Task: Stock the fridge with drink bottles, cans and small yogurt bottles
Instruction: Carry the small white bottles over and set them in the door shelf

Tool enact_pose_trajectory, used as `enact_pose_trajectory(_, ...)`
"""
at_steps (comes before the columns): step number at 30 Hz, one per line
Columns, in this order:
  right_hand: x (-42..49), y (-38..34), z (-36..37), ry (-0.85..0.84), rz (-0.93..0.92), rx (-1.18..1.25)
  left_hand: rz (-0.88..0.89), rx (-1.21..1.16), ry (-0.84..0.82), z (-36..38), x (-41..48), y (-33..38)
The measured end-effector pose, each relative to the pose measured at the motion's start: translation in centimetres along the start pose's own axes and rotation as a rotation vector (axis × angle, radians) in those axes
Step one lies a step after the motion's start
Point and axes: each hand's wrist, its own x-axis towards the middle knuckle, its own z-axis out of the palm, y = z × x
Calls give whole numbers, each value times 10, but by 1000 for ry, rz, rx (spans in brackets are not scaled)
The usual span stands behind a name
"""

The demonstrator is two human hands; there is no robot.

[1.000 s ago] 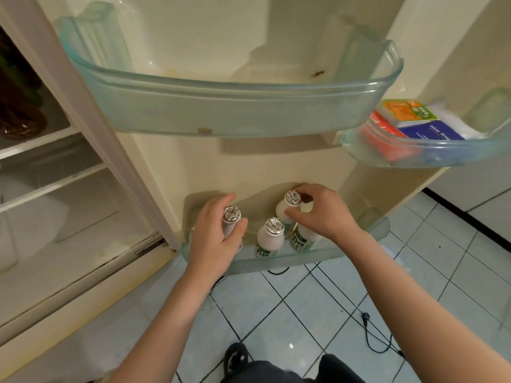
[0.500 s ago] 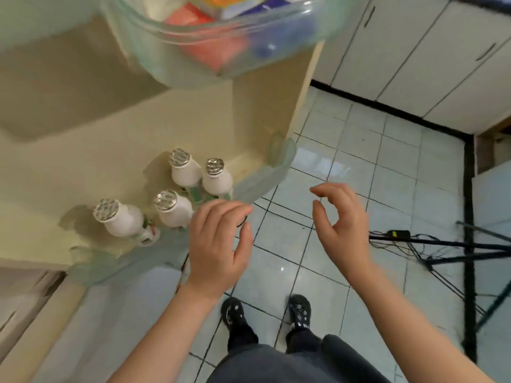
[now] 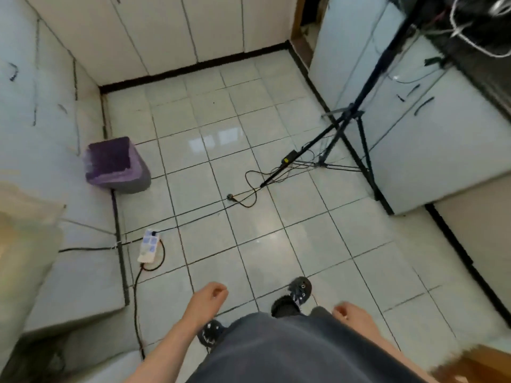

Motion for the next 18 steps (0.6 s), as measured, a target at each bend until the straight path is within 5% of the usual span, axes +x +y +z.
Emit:
enact_pose_trajectory(4,14,78,-41,-54,109,70,-117,259,-138,50,35,50)
enact_pose_trajectory(18,54,222,-118,110,394,764,228,819,-381,189,139,353)
